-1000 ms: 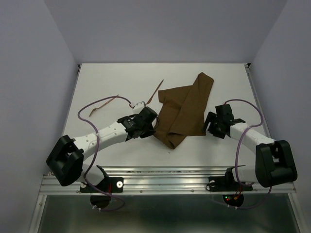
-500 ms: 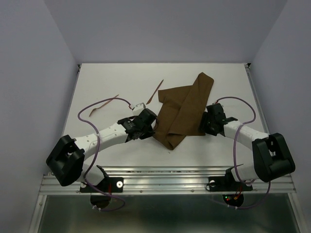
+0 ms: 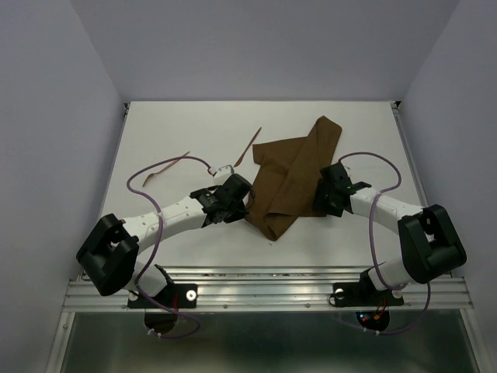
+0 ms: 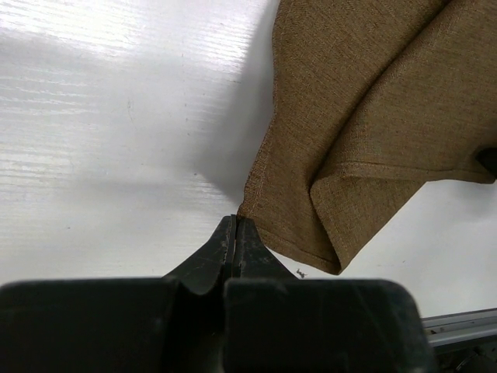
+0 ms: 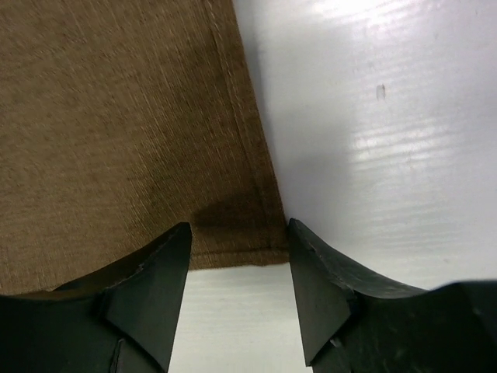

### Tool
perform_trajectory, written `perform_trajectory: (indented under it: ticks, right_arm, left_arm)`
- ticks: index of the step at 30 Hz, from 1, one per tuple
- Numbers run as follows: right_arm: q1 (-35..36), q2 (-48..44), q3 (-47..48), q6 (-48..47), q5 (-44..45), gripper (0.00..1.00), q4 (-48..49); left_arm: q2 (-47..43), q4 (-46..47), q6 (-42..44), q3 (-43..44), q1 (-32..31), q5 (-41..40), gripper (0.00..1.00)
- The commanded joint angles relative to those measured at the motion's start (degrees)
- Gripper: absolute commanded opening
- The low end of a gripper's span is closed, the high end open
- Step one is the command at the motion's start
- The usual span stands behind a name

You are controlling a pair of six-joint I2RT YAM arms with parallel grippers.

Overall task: Fold the napkin into a case and place the utensils inside
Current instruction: Pick up the crumpled napkin from the center of the board.

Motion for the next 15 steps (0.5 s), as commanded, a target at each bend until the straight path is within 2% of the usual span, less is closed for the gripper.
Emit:
perform_trajectory:
  ticks: [1,6,11,15]
  right_arm:
    - [0.57,-1.57,-1.26,1.03,1.71,0.59,-6.24]
    - [0.57,-2.01,-2.23,1.38,0.48,0.53,-5.89]
    - [1.18,-1.48,-1.79,1.74,1.27,0.52,-6.34]
    - [1.71,0.54,-2.49,1.48,1.18,0.40,-4.32]
  left_arm:
    - [-0.07,1.25,1.41,0.08,0.00,-1.57,0.00]
    - [0.10,1.51,1.94,0.16,0.08,-1.57,0.00]
    - [-0.07,1.77,1.67,-0.10,0.00,-1.57,0.00]
    - [-0.77,2.22,1.41,-0.98,0.00,-1.40,0.00]
